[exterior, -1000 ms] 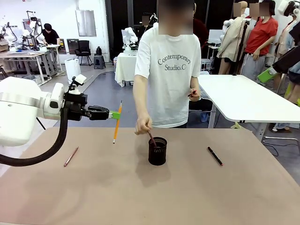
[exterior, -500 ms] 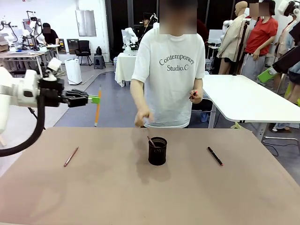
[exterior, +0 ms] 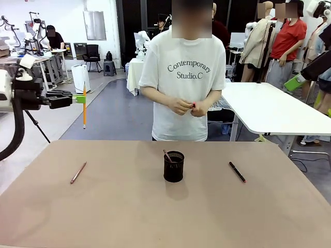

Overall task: Place the pens into the pen holder.
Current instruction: Pick up a writing instrument from the table and place it into the Pen holder.

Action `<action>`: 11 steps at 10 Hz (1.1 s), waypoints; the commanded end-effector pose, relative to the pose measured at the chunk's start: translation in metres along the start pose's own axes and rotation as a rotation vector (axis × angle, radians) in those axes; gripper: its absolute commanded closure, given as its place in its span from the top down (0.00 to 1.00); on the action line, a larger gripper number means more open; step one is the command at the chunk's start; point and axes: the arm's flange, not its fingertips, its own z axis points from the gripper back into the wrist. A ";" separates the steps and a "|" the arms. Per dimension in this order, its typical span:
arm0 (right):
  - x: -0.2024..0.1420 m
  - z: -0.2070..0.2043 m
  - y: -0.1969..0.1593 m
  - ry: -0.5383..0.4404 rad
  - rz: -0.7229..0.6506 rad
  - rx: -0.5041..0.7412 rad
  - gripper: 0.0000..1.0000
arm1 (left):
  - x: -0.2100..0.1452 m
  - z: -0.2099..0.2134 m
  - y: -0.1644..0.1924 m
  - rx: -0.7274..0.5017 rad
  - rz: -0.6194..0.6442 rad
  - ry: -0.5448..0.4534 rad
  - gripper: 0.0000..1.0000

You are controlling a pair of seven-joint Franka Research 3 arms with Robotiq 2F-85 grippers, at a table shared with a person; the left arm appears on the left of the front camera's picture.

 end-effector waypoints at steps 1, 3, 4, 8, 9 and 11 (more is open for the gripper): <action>0.002 0.001 0.001 -0.011 -0.003 0.010 1.00 | -0.002 -0.005 -0.003 -0.009 0.003 0.004 0.00; 0.002 0.001 0.001 -0.011 -0.003 0.010 1.00 | -0.002 -0.005 -0.003 -0.009 0.003 0.004 0.00; 0.002 0.001 0.001 -0.011 -0.003 0.010 1.00 | -0.002 -0.005 -0.003 -0.009 0.003 0.004 0.00; 0.002 0.001 0.001 -0.011 -0.003 0.010 1.00 | -0.002 -0.005 -0.003 -0.009 0.003 0.004 0.00; 0.002 0.001 0.001 -0.011 -0.003 0.010 1.00 | -0.002 -0.005 -0.003 -0.009 0.003 0.004 0.00; 0.002 0.001 0.001 -0.011 -0.003 0.010 1.00 | -0.002 -0.005 -0.003 -0.009 0.003 0.004 0.00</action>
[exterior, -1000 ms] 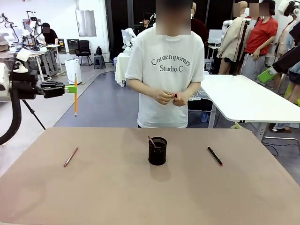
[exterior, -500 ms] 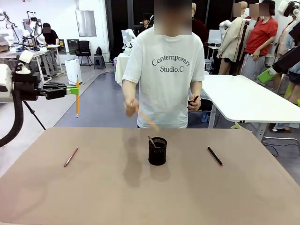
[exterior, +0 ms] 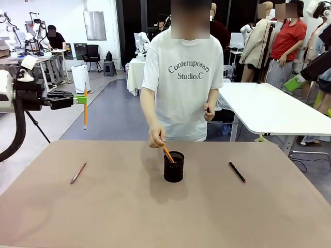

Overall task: Place the pens into the pen holder.
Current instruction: Pick up a writing instrument from the table and place it into the Pen holder.

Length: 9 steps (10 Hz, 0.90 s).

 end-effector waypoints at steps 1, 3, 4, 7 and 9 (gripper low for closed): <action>0.002 0.001 0.001 -0.011 -0.003 0.010 1.00 | 0.001 -0.001 -0.002 0.000 -0.001 0.001 0.00; 0.002 0.001 0.001 -0.011 -0.003 0.010 1.00 | 0.001 -0.001 -0.002 0.000 -0.001 0.001 0.00; 0.002 0.001 0.001 -0.011 -0.003 0.010 1.00 | 0.001 -0.001 -0.002 0.000 -0.001 0.001 0.00; 0.002 0.001 0.001 -0.011 -0.003 0.010 1.00 | 0.001 -0.001 -0.002 0.000 -0.001 0.001 0.00; 0.002 0.001 0.001 -0.011 -0.003 0.010 1.00 | 0.001 -0.001 -0.002 0.000 -0.001 0.001 0.00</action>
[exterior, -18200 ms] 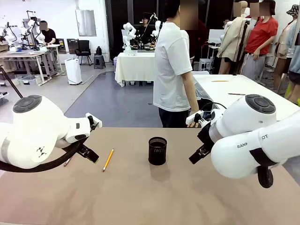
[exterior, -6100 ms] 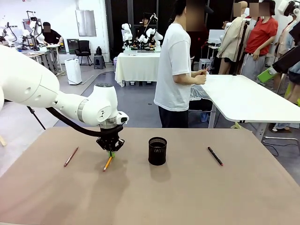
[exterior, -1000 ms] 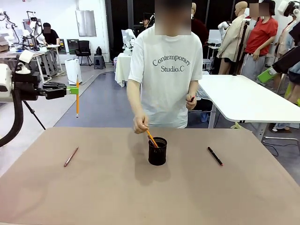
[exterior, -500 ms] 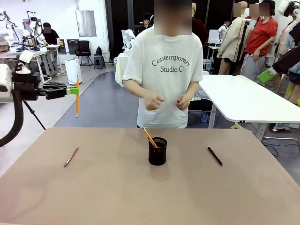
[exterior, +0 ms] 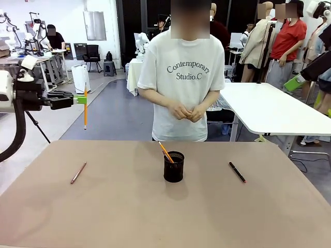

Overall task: Place the pens into the pen holder.
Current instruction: Pick up a writing instrument from the table and place it into the Pen holder.

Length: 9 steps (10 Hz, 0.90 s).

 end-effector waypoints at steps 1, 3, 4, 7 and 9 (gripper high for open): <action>0.002 0.001 0.001 -0.011 -0.003 0.010 1.00 | 0.001 -0.001 -0.002 0.000 -0.001 0.001 0.00; 0.002 0.001 0.001 -0.011 -0.003 0.010 1.00 | 0.001 -0.001 -0.002 0.000 -0.001 0.001 0.00; 0.002 0.001 0.001 -0.011 -0.003 0.010 1.00 | 0.001 -0.001 -0.002 0.000 -0.001 0.001 0.00; 0.002 0.001 0.001 -0.011 -0.003 0.010 1.00 | 0.001 -0.001 -0.002 0.000 -0.001 0.001 0.00; 0.002 0.001 0.001 -0.011 -0.003 0.010 1.00 | 0.001 -0.001 -0.002 0.000 -0.001 0.001 0.00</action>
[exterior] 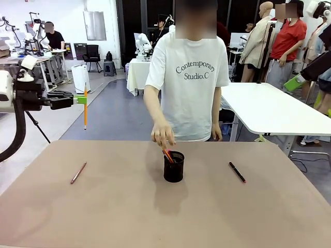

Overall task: Place the pens into the pen holder.
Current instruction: Pick up a writing instrument from the table and place it into the Pen holder.

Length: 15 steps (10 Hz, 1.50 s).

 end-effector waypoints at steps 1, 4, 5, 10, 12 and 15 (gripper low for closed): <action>0.002 0.001 0.001 -0.011 -0.003 0.010 1.00 | 0.001 -0.001 -0.002 0.000 -0.001 0.001 0.00; 0.002 0.001 0.001 -0.011 -0.003 0.010 1.00 | 0.001 -0.001 -0.002 0.000 -0.001 0.001 0.00; 0.002 0.001 0.001 -0.011 -0.003 0.010 1.00 | 0.001 -0.001 -0.002 0.000 -0.001 0.001 0.00; 0.002 0.001 0.001 -0.011 -0.003 0.010 1.00 | 0.001 -0.001 -0.002 0.000 -0.001 0.001 0.00; 0.002 0.001 0.001 -0.011 -0.003 0.010 1.00 | 0.001 -0.001 -0.002 0.000 -0.001 0.001 0.00; 0.002 0.001 0.001 -0.011 -0.003 0.010 1.00 | 0.001 -0.001 -0.002 0.000 -0.001 0.001 0.00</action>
